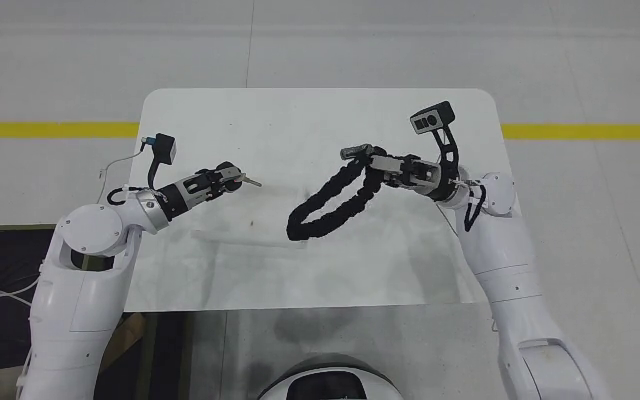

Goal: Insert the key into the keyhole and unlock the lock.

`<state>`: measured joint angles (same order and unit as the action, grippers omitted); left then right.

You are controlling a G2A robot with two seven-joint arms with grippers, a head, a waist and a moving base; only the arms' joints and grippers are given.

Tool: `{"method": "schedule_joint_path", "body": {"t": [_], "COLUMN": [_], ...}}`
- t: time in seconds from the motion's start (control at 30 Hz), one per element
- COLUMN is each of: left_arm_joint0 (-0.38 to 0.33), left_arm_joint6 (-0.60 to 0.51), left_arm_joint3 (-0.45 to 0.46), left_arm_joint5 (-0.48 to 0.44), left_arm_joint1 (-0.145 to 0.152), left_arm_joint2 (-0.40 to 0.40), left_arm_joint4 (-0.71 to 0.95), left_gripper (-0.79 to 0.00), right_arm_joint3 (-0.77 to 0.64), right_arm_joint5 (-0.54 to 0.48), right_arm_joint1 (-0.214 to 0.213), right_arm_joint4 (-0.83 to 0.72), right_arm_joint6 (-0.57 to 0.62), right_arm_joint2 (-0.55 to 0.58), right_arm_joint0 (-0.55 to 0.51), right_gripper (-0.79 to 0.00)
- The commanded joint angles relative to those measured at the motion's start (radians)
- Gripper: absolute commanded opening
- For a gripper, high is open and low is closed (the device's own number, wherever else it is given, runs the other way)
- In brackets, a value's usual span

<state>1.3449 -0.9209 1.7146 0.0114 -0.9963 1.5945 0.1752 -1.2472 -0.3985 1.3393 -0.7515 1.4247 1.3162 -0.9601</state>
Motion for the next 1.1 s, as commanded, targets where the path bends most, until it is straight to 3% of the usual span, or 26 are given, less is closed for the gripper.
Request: {"method": "schedule_joint_path", "body": {"t": [0.0,0.1,0.17,0.27,0.43,0.57,0.77,0.83,0.93,1.07], "left_arm_joint0": [0.0,0.0,0.056,0.106,0.136,0.127,0.128,0.138,0.173,0.19], "left_arm_joint6": [0.0,0.0,0.09,0.213,0.289,0.305,0.307,0.313,0.4,0.449], "left_arm_joint3": [0.0,0.0,0.044,0.086,0.111,0.141,0.144,0.154,0.196,0.219], "left_arm_joint5": [0.0,0.0,-0.035,-0.076,-0.14,-0.146,-0.15,-0.157,-0.277,-0.314], "left_arm_joint1": [0.0,0.0,-0.008,-0.031,-0.062,-0.068,-0.07,-0.07,-0.074,-0.081], "left_arm_joint2": [0.0,0.0,0.017,-0.006,-0.09,-0.132,-0.137,-0.137,-0.129,-0.142], "left_arm_joint4": [0.0,0.0,0.064,0.29,0.51,0.405,0.4,0.383,0.244,0.182], "left_gripper": [-0.785,-0.785,-0.785,-0.785,-0.785,-0.785,-0.785,-0.785,-0.785,-0.785], "right_arm_joint3": [-0.002,-0.002,-0.042,-0.12,-0.188,-0.203,-0.203,-0.237,-0.287,-0.301], "right_arm_joint5": [0.001,0.001,0.006,-0.058,-0.078,-0.09,-0.09,-0.096,-0.069,-0.062], "right_arm_joint1": [0.0,0.0,-0.001,-0.01,-0.005,-0.007,-0.007,-0.013,-0.016,-0.018], "right_arm_joint4": [0.022,0.022,0.003,0.239,0.351,0.441,0.441,0.527,0.617,0.629], "right_arm_joint6": [-0.002,-0.002,-0.058,-0.2,-0.317,-0.347,-0.347,-0.388,-0.47,-0.506], "right_arm_joint2": [0.001,0.001,0.008,0.012,-0.04,-0.055,-0.055,-0.041,-0.041,-0.044], "right_arm_joint0": [-0.001,-0.001,-0.058,-0.101,-0.142,-0.147,-0.147,-0.176,-0.211,-0.219], "right_gripper": [-0.785,-0.785,-0.785,-0.785,-0.785,-0.785,-0.785,-0.785,-0.785,-0.785]}}
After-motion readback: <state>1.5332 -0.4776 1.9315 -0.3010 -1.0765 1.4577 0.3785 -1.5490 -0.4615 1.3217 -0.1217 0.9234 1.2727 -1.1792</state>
